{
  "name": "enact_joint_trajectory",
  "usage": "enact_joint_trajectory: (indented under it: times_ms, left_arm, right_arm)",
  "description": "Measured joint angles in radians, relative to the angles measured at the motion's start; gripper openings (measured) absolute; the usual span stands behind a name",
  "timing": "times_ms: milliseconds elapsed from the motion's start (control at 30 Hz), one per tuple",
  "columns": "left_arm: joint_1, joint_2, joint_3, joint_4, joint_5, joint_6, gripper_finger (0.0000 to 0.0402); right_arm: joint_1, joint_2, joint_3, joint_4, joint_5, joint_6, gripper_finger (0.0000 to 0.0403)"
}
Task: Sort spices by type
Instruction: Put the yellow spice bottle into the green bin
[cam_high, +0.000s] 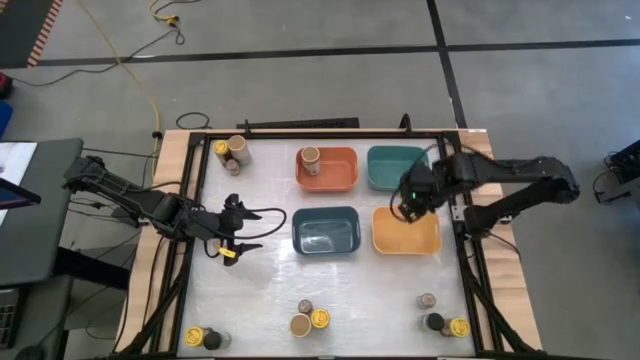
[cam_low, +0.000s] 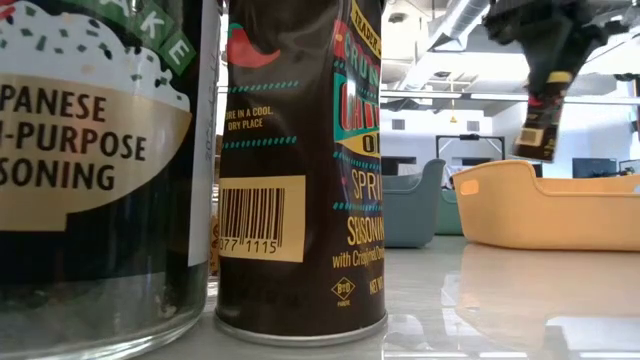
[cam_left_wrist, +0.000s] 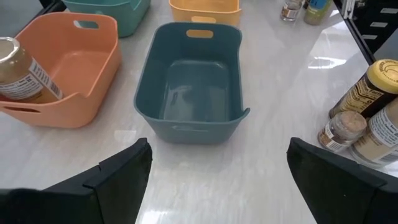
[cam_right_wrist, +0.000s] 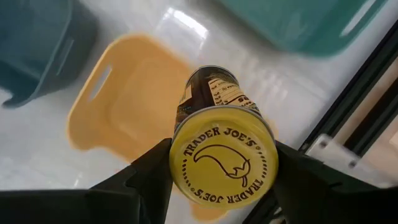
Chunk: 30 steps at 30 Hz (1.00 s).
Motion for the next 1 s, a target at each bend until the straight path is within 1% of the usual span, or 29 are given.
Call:
enact_joint_trajectory:
  times_ms: [233, 367, 500, 667, 733, 867, 1000]
  left_arm:
    - [0.000, 0.000, 0.000, 0.004, -0.001, -0.009, 0.0357]
    - [0.000, 0.000, 0.000, 0.007, -0.004, -0.006, 0.0357]
    - [0.000, 0.000, 0.000, 0.007, -0.004, -0.016, 0.0357]
    - [0.000, 0.000, 0.000, 0.007, -0.004, -0.021, 0.0357]
    - [0.000, 0.000, 0.000, 0.007, -0.004, -0.021, 0.0357]
    - [0.000, 0.000, 0.000, 0.007, -0.004, -0.023, 0.0357]
    - [0.000, 0.000, 0.000, 0.007, -0.004, -0.026, 0.0357]
  right_arm:
    - [-0.328, -0.004, 0.000, 0.022, -0.007, -0.339, 0.0257]
    - [-0.522, 0.046, 0.000, 0.047, -0.042, -0.534, 0.0258]
    - [-0.659, 0.115, 0.000, 0.092, -0.069, -0.689, 0.0259]
    - [-0.758, 0.211, 0.000, 0.154, -0.072, -0.812, 0.0259]
    - [-0.788, 0.249, 0.000, 0.181, -0.089, -0.850, 0.0259]
    - [-0.830, 0.323, 0.000, 0.215, -0.093, -0.907, 0.0260]
    - [-0.856, 0.367, 0.000, 0.219, -0.093, -0.938, 0.0260]
